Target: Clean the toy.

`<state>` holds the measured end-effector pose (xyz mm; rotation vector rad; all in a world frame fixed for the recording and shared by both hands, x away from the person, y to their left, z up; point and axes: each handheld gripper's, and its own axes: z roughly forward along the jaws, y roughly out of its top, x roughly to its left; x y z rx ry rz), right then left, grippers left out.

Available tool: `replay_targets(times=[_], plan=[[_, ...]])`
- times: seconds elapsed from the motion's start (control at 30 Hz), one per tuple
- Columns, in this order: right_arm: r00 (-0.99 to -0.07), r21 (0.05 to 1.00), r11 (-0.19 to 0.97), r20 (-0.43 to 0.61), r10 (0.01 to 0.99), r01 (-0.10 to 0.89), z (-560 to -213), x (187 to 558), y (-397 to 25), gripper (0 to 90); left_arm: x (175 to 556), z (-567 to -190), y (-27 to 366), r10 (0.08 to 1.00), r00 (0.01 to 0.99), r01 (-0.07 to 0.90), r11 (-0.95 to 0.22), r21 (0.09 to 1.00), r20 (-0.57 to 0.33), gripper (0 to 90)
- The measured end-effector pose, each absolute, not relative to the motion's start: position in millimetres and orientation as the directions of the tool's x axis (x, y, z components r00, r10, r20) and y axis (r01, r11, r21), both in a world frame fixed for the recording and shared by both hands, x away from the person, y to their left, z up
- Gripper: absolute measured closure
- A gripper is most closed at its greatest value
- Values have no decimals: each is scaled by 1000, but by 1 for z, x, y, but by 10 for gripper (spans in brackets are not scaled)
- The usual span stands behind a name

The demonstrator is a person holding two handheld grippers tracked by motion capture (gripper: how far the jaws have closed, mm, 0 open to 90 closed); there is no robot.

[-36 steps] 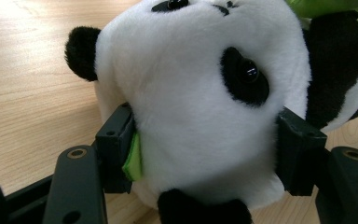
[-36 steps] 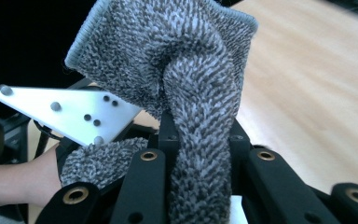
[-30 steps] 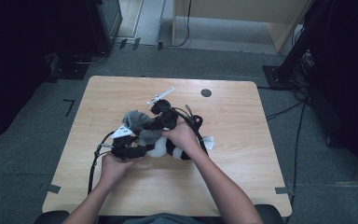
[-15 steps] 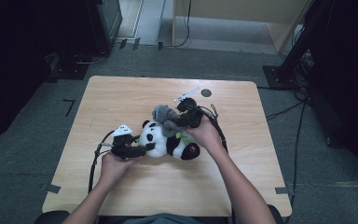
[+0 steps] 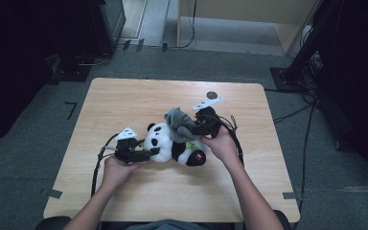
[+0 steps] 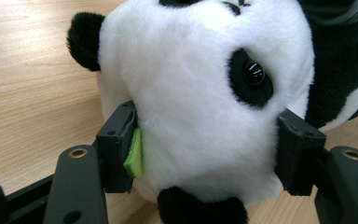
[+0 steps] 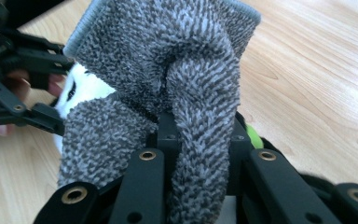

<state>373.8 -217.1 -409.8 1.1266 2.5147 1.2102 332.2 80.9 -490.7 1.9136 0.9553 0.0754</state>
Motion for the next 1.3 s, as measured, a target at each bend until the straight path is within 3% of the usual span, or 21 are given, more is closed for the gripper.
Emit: replay_targets(times=[0.13,0.5,0.7,0.87,1.3], plan=[[-686,747,334,218,694,575,-412,366,-233,758,333,-491,81,647,683,593,-222,774,-338,346],[-672,725,349,208,711,594,-413,360,-253,766,335,-491,81,649,681,595,-222,772,-338,342],[-678,764,288,252,691,577,-407,348,-265,769,335,-490,79,652,683,593,-231,772,-329,334],[-668,755,275,275,691,595,-426,342,-259,763,335,-489,79,654,682,596,-237,768,-327,335],[-573,712,189,348,742,677,-453,325,-293,758,338,-488,79,644,682,611,-241,754,-347,334]])
